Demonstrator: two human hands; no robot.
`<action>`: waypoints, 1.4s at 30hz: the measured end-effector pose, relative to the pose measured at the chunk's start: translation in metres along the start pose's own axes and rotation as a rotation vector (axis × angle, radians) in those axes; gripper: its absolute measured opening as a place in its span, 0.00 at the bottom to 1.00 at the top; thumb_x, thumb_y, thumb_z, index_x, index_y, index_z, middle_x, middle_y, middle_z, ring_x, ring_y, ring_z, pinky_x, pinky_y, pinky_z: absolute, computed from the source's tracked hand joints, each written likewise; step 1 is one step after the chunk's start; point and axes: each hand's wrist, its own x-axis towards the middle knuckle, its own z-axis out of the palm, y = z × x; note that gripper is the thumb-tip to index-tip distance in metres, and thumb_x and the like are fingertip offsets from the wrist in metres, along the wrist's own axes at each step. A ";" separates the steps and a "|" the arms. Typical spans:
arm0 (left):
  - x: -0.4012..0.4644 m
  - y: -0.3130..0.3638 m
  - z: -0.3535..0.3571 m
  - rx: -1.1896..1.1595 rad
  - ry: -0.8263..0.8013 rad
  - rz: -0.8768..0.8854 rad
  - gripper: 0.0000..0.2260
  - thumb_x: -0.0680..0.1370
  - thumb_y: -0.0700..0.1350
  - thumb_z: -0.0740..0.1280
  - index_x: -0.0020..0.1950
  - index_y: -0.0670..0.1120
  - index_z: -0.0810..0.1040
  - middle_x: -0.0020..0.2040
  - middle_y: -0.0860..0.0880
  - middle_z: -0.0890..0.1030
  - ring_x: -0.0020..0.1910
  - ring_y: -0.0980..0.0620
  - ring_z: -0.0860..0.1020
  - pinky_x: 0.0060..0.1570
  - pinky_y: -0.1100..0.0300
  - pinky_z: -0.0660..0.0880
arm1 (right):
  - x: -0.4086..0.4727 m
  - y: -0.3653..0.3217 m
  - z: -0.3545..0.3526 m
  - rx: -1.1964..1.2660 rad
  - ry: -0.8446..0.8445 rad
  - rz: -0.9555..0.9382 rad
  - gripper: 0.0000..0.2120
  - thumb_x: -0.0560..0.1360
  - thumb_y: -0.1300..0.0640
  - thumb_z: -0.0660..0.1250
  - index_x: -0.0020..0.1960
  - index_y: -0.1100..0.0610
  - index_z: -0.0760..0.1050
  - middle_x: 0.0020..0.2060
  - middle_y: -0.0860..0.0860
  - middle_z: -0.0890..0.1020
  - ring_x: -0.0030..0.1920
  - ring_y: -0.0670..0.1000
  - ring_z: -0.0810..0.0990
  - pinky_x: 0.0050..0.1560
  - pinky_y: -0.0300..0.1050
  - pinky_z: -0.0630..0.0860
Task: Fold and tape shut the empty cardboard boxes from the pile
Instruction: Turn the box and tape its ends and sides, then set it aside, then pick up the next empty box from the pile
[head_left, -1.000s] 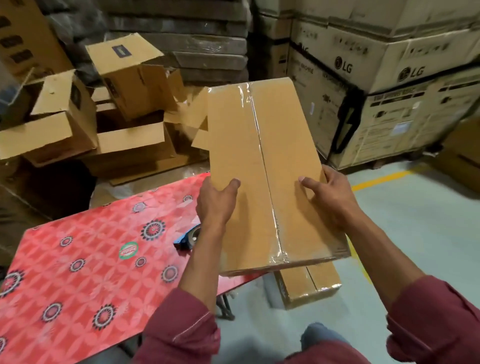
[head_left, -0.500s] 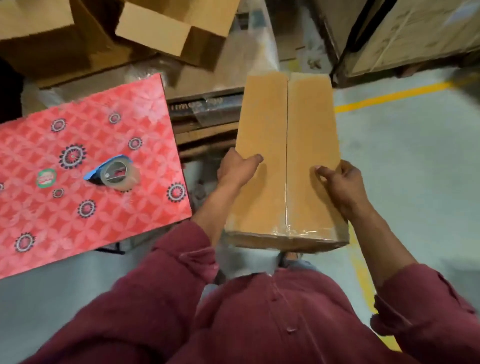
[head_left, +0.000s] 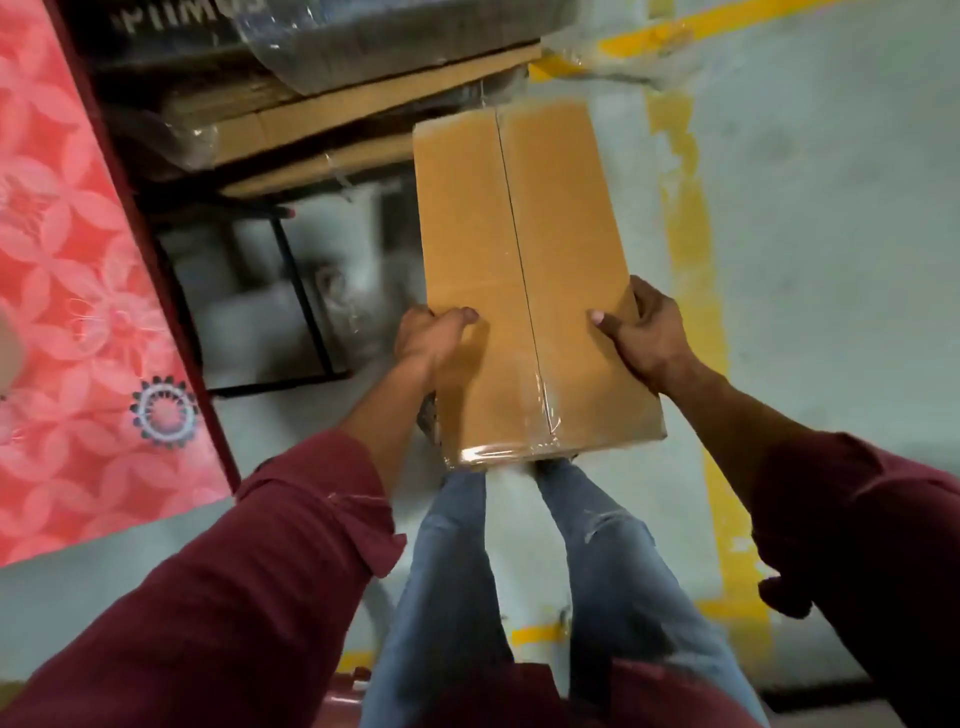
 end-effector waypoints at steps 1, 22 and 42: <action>0.020 -0.004 0.008 -0.028 -0.007 0.000 0.27 0.61 0.60 0.75 0.56 0.49 0.85 0.52 0.51 0.86 0.52 0.48 0.83 0.56 0.52 0.81 | 0.017 0.009 0.005 -0.010 0.008 -0.018 0.24 0.69 0.45 0.77 0.63 0.48 0.79 0.54 0.44 0.86 0.55 0.49 0.85 0.61 0.56 0.82; 0.083 -0.067 0.046 0.053 -0.082 -0.015 0.30 0.63 0.60 0.72 0.60 0.44 0.82 0.49 0.39 0.85 0.51 0.39 0.84 0.56 0.44 0.82 | 0.076 0.036 0.025 -0.533 -0.180 0.045 0.38 0.75 0.52 0.74 0.79 0.58 0.62 0.68 0.62 0.77 0.67 0.64 0.77 0.65 0.53 0.74; -0.241 -0.002 -0.278 -0.405 -0.147 0.574 0.06 0.82 0.40 0.69 0.50 0.51 0.83 0.46 0.49 0.86 0.37 0.54 0.83 0.36 0.61 0.72 | -0.234 -0.263 0.100 -0.496 -0.223 -0.588 0.08 0.78 0.51 0.73 0.56 0.50 0.84 0.50 0.42 0.86 0.47 0.37 0.82 0.44 0.24 0.72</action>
